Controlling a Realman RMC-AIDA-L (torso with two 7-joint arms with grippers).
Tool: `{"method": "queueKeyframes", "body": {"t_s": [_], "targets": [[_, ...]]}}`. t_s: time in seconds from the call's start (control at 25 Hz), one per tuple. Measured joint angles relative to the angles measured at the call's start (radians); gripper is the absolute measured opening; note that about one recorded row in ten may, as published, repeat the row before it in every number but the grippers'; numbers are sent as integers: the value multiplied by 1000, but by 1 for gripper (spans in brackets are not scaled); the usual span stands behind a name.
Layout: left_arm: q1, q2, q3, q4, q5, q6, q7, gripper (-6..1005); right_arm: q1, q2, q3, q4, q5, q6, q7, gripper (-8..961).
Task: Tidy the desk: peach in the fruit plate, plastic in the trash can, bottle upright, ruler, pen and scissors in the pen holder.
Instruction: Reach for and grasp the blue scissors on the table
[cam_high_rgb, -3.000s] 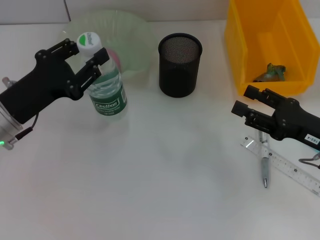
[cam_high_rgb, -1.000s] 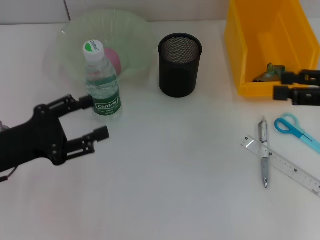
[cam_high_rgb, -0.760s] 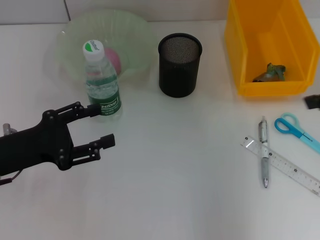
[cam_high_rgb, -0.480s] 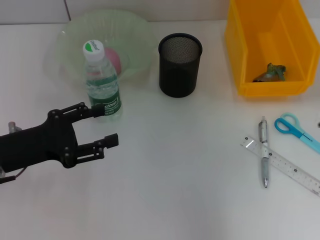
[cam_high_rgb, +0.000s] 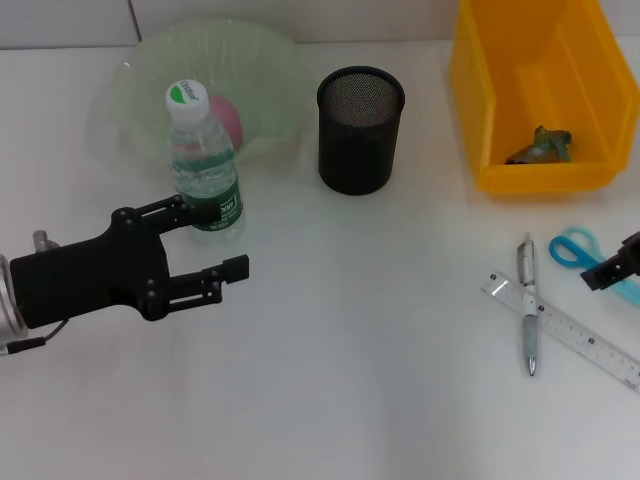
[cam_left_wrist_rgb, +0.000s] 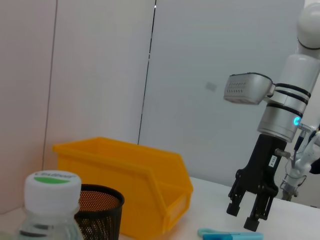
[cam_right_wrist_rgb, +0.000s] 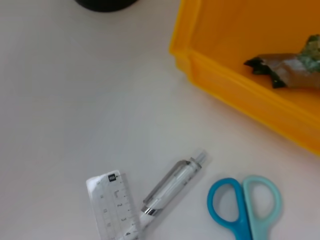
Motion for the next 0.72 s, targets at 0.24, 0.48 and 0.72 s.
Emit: {"method": "queueKeyframes", "body": {"t_s": [0.24, 0.48, 0.72], "targets": [[-6, -15, -1, -1, 22, -25, -3, 777, 27, -2, 1, 97, -20, 76, -17, 718], [-14, -22, 1, -2, 26, -30, -3, 777, 38, -2, -4, 132, -40, 109, -19, 693], [-15, -24, 1, 0, 27, -31, -4, 777, 37, -2, -14, 149, -41, 130, -21, 395]]}}
